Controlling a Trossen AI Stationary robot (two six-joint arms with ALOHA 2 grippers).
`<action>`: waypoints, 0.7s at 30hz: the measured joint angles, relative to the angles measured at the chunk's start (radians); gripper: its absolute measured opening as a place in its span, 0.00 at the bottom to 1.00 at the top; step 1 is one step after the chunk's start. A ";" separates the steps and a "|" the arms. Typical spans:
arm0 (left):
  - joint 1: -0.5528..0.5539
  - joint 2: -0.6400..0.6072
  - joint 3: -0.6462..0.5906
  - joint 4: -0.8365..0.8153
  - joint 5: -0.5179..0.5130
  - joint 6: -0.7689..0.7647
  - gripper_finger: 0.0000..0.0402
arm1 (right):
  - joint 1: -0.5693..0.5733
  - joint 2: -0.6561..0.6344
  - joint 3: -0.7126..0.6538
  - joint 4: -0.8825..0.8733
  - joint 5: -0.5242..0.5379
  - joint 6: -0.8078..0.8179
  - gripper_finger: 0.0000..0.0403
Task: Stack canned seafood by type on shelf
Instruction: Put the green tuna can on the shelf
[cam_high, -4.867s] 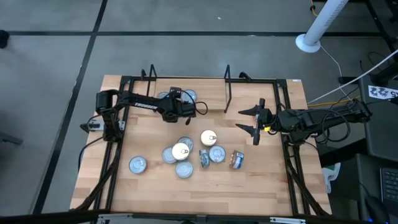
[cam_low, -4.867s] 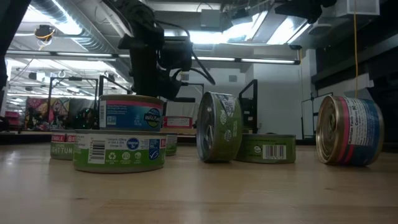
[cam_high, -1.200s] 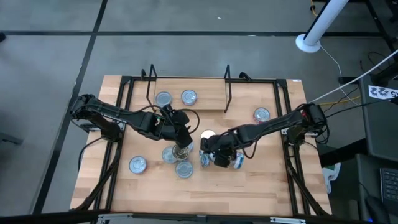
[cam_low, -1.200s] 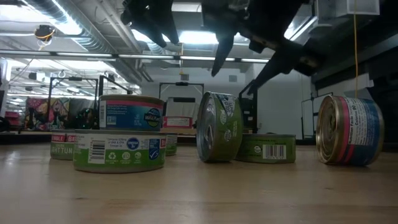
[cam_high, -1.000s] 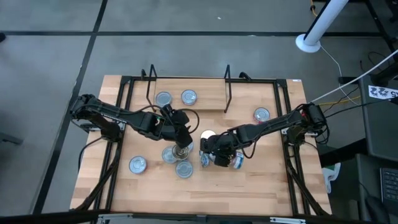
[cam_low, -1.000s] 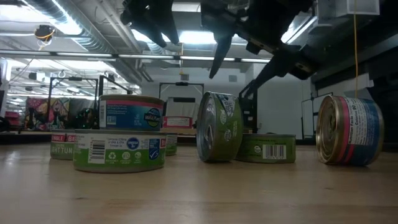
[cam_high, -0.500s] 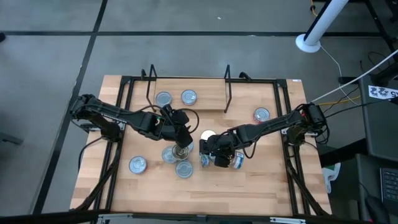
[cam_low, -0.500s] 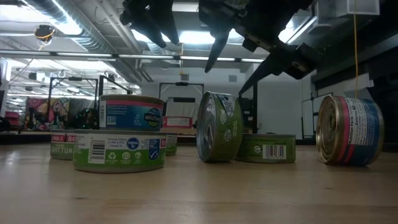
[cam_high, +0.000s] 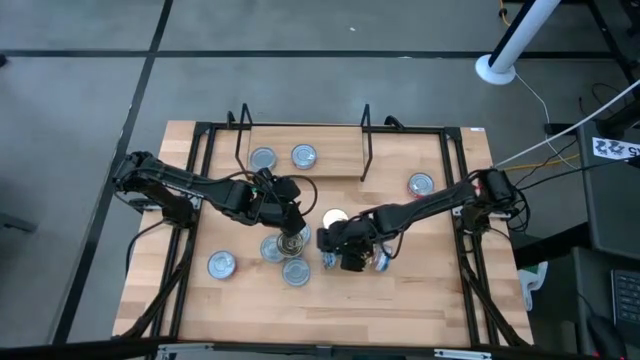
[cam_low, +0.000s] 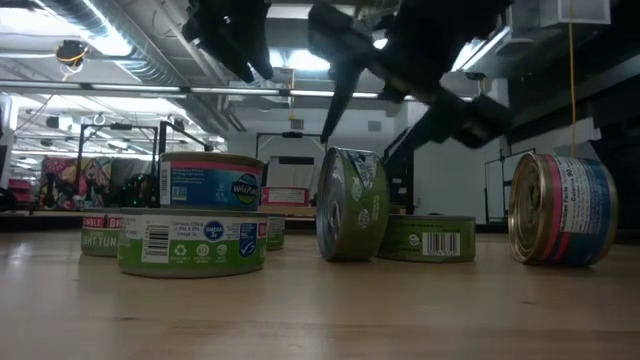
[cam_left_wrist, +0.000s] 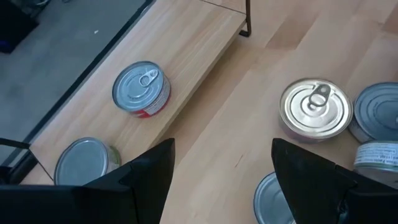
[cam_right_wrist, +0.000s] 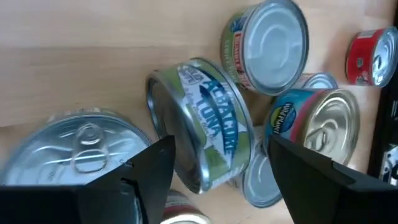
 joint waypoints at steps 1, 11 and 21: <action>0.000 0.000 0.000 -0.004 0.000 -0.001 0.65 | 0.000 0.010 0.000 0.006 0.007 -0.001 0.64; 0.000 0.000 0.000 -0.008 0.000 -0.002 0.65 | 0.000 0.071 0.002 -0.005 0.109 -0.003 0.59; 0.000 0.000 0.000 -0.012 0.001 -0.004 0.65 | 0.000 0.072 0.017 -0.026 0.192 0.038 0.32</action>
